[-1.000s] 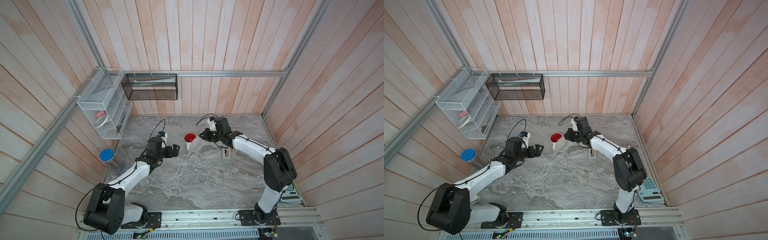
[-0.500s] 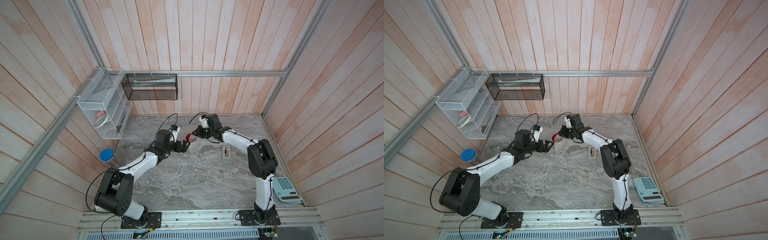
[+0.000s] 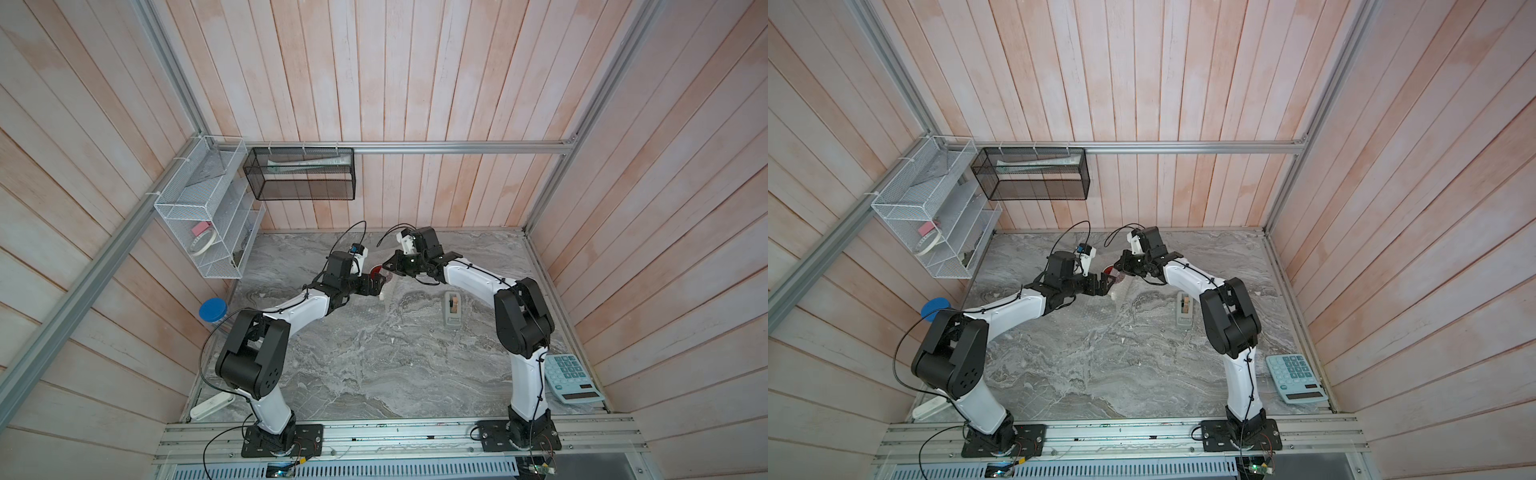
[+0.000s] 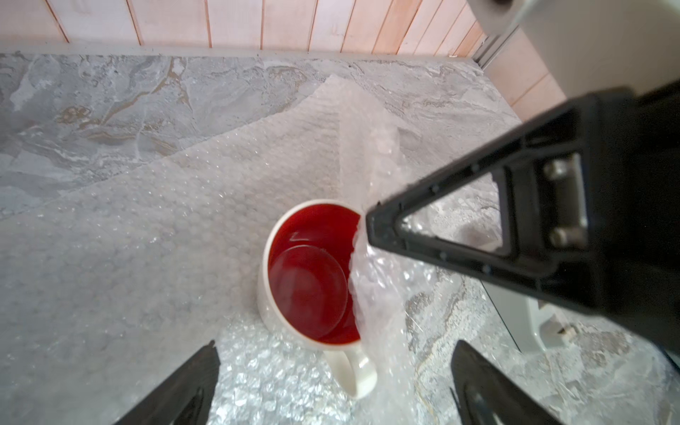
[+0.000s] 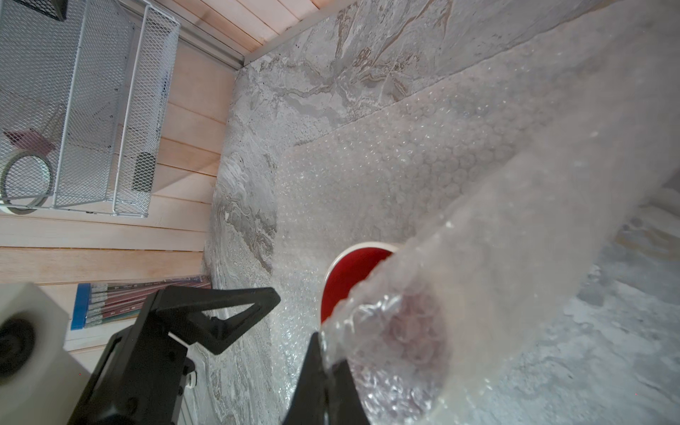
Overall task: Wrap mugs in bubble wrap
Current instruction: Wrap the mug in bubble wrap.
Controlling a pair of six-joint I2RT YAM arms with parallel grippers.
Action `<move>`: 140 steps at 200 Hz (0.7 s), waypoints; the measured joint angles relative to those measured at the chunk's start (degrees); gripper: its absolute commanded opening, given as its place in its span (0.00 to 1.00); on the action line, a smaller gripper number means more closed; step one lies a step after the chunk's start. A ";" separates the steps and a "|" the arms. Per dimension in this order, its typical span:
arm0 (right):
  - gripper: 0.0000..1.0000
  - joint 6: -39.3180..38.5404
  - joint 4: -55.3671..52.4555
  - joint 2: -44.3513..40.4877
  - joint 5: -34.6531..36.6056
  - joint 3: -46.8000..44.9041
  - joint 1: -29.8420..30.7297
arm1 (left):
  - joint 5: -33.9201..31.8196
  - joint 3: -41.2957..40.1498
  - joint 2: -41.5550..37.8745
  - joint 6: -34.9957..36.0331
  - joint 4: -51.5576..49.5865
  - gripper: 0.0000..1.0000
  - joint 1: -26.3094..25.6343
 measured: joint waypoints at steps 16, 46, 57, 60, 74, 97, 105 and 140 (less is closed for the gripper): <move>0.00 0.00 0.00 0.02 -0.22 0.00 0.11 | -1.22 2.01 1.84 -0.02 -0.09 1.00 0.00; 0.00 -0.02 0.00 0.13 -0.31 0.00 0.26 | -3.56 5.38 5.75 0.07 -0.98 1.00 0.00; 0.03 -0.02 -0.02 0.13 -0.33 0.00 0.28 | -4.31 5.81 6.73 0.07 -1.38 1.00 -0.04; 0.04 -0.02 -0.04 0.13 -0.33 0.00 0.28 | -4.50 5.95 6.99 0.07 -1.53 1.00 -0.07; 0.15 -0.17 -0.15 0.13 -0.28 0.00 0.31 | -5.25 6.84 8.48 0.13 -2.36 1.00 -0.11; 0.32 -0.61 -0.96 -0.02 0.11 0.00 0.31 | -6.71 7.65 10.19 0.26 -3.34 1.00 -0.15; 0.37 -0.72 -1.64 -0.26 0.57 0.00 0.28 | -7.04 7.76 10.56 0.24 -3.61 1.00 -0.13; 0.49 -2.60 -4.96 -2.97 4.07 -0.04 0.04 | -7.96 8.39 10.75 0.26 -3.98 1.00 -0.15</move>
